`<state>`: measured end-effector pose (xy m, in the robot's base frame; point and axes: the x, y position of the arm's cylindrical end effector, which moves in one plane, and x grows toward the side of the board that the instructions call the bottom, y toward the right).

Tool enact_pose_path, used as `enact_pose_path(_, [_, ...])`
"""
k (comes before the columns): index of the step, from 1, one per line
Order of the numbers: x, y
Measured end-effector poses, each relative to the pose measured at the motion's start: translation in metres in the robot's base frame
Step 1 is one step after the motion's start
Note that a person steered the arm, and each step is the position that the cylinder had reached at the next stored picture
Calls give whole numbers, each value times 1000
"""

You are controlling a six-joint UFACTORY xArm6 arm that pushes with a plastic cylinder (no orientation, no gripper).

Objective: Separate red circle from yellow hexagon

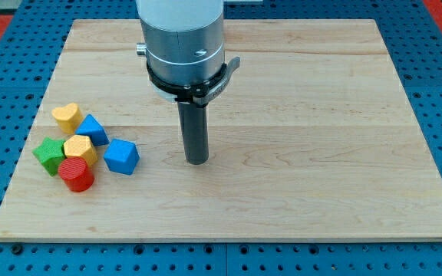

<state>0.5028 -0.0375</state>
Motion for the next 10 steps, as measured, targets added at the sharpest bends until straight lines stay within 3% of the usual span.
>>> enact_pose_path(1, [4, 0])
enact_pose_path(4, [83, -16])
enact_pose_path(6, [88, -79])
enact_pose_path(8, [82, -210])
enact_pose_path(9, [53, -234])
enact_pose_path(10, [39, -202])
